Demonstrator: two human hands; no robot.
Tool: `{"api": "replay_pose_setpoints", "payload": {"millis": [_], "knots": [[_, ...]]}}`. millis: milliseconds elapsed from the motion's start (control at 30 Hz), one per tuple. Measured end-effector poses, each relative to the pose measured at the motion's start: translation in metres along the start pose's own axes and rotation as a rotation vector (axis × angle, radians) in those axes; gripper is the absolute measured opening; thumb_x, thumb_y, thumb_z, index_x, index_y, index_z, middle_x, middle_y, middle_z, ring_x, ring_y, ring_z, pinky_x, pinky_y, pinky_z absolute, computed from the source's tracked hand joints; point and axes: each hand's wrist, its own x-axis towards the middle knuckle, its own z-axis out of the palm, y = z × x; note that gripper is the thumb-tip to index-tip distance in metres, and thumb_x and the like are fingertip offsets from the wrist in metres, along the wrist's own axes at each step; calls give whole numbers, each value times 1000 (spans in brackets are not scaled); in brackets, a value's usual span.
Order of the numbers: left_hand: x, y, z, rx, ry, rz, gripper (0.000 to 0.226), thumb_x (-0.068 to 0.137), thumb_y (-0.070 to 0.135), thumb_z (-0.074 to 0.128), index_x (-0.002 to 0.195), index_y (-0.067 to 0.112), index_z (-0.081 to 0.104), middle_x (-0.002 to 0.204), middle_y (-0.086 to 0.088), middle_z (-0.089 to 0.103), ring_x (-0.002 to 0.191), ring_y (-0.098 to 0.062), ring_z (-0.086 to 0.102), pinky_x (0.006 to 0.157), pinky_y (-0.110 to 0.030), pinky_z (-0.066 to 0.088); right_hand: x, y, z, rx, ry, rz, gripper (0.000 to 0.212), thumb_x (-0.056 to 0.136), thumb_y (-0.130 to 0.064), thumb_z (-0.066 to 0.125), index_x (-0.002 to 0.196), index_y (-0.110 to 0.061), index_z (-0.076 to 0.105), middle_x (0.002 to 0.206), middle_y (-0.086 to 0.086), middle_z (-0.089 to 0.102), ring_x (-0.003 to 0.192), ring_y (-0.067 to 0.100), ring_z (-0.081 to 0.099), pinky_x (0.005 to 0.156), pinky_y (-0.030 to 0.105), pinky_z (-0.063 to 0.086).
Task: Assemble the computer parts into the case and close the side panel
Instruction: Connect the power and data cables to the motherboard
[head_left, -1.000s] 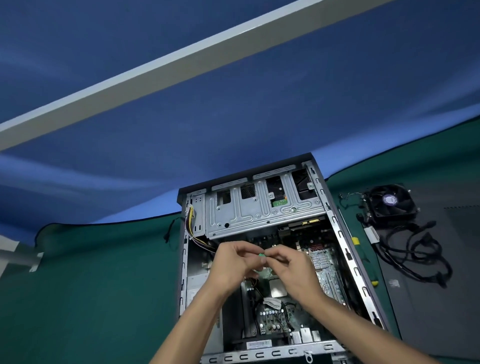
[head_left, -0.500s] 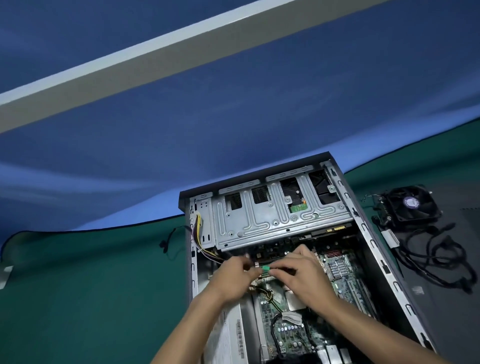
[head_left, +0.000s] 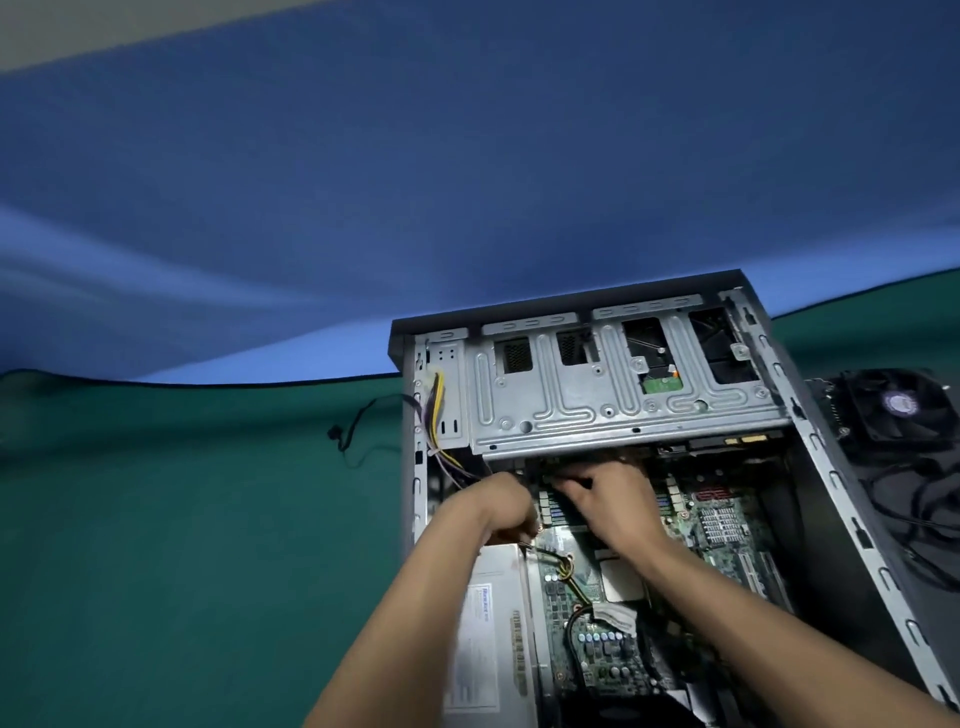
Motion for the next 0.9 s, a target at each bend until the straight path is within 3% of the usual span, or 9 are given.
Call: {"api": "replay_pose_setpoints", "payload": {"millis": [67, 133, 267, 467, 567, 733, 900], "knots": [[4, -1, -1, -15, -10, -22, 21, 92, -4, 48, 74, 4, 56, 82, -13, 61, 57, -14, 52, 65, -23, 47, 4, -3, 4, -73, -53, 46, 24, 94, -34, 57, 96, -17, 74, 84, 4, 72, 80, 20, 67, 55, 19, 33], [7, -2, -2, -53, -10, -44, 21, 92, -4, 49, 73, 3, 57, 77, -9, 60, 56, -13, 52, 63, -22, 46, 8, -5, 6, -110, -81, 62, 24, 95, -33, 56, 92, -16, 72, 79, 4, 67, 77, 20, 65, 58, 23, 33], [10, -3, -2, -75, -19, -57, 23, 92, -3, 49, 71, 3, 58, 76, -8, 61, 57, -12, 52, 62, -21, 46, 12, -9, 8, -119, -57, 37, 21, 94, -29, 57, 109, -24, 71, 97, 5, 70, 82, 22, 64, 61, 20, 36], [10, -2, -2, -82, -26, -69, 24, 92, -1, 48, 72, 6, 57, 75, -4, 60, 52, -8, 52, 50, -16, 43, 16, -7, 10, -109, -100, 25, 22, 95, -30, 56, 109, -22, 71, 99, 4, 71, 83, 21, 64, 63, 20, 40], [9, -1, -2, -78, -10, -73, 23, 92, 0, 49, 72, 8, 58, 70, -3, 59, 41, -4, 51, 46, -15, 42, 16, -4, 13, -58, -109, 32, 20, 95, -28, 57, 108, -23, 71, 99, 3, 71, 84, 20, 65, 50, 9, 35], [10, -2, -2, -101, -18, -97, 25, 93, 0, 48, 72, 6, 59, 70, -2, 61, 45, -5, 53, 51, -17, 43, 17, -4, 14, -75, -86, 25, 22, 94, -32, 57, 106, -22, 72, 99, 5, 71, 85, 23, 64, 67, 21, 42], [10, -1, -2, -104, -20, -87, 22, 93, -2, 48, 75, 4, 58, 71, -3, 62, 42, -5, 54, 54, -18, 47, 17, -4, 17, -67, -60, 42, 22, 92, -31, 59, 100, -16, 73, 92, 6, 71, 77, 22, 62, 63, 21, 37]]}}
